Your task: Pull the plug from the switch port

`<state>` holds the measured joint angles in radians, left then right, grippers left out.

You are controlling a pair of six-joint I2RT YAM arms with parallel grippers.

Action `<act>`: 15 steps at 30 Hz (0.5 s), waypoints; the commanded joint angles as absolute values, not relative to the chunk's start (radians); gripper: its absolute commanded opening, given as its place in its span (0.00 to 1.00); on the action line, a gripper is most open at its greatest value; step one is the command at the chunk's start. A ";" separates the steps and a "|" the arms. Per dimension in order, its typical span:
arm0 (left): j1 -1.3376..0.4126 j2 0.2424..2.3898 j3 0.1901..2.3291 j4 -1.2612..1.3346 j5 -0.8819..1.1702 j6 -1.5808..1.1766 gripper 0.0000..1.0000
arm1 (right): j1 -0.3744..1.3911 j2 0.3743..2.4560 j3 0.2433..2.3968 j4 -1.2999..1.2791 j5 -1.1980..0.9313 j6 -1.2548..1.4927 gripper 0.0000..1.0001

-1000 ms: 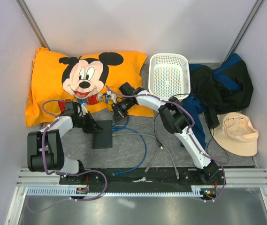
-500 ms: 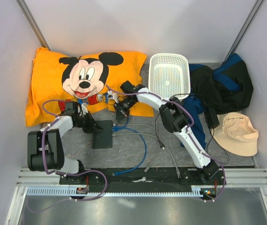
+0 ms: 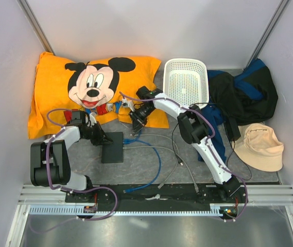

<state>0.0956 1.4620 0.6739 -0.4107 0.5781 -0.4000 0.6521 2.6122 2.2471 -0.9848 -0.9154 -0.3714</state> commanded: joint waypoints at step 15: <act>0.087 1.506 0.646 -0.416 0.388 -0.339 0.02 | 0.637 2.384 2.167 -0.615 -0.663 -0.216 0.00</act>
<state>0.0956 1.4616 0.6743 -0.4107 0.5781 -0.4000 0.6384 2.4268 2.1674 -0.7147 -0.7444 -0.2592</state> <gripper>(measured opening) 0.025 0.029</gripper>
